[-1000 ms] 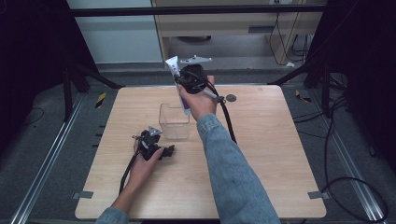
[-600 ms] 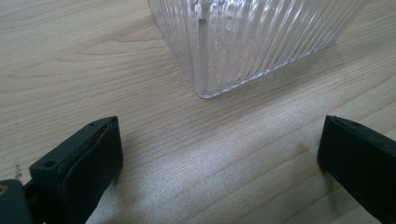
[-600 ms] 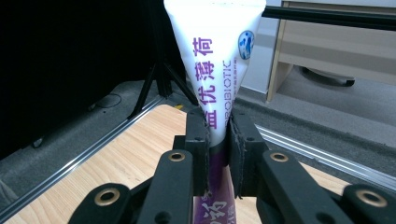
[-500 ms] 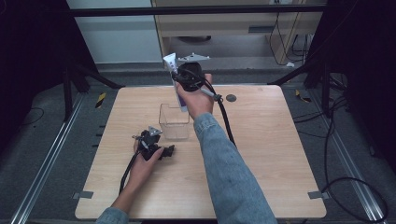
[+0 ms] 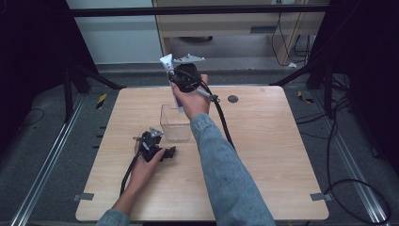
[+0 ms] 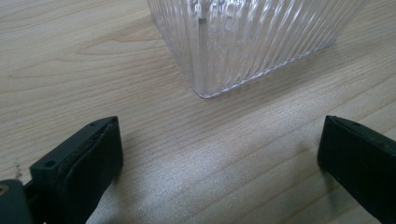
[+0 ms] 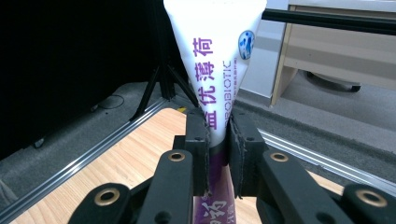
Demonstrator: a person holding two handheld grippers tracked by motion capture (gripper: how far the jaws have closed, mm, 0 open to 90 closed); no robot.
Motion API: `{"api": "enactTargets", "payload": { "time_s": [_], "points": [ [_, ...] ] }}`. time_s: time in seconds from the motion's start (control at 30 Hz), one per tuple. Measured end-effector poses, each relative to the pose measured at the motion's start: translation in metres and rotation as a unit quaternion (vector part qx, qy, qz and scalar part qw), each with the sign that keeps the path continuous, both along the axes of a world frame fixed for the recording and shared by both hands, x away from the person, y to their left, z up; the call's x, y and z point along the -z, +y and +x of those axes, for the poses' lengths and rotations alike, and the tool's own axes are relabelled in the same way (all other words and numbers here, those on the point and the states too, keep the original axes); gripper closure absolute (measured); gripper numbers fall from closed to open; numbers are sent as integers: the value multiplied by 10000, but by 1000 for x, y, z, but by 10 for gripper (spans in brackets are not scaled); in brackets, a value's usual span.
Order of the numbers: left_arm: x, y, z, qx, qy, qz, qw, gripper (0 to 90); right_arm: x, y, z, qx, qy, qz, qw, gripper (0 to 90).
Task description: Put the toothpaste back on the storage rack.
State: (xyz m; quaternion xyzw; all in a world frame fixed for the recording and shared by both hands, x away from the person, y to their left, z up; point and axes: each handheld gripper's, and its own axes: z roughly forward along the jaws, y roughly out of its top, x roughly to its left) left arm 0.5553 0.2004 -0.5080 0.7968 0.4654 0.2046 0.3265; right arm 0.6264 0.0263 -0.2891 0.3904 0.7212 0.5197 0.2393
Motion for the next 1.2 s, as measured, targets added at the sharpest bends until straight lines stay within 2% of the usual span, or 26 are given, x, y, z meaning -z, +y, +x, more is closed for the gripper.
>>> {"api": "enactTargets", "payload": {
  "time_s": [0.27,0.73,0.97,1.1,1.2],
  "points": [
    [0,0,0,7,-2,-2,10000,0,5,4,3,18,-16,12,10000,793],
    [0,0,0,19,-2,-8,10000,0,23,17,9,-68,54,-64,9999,793],
    [0,0,0,22,-4,-6,10000,0,31,19,8,-97,61,-92,9999,793],
    [0,0,0,24,-2,-4,10000,0,38,20,7,-121,121,-14,9999,793],
    [0,0,0,24,-2,-3,10000,0,41,23,4,-149,104,-103,9998,793]
  ]
}}
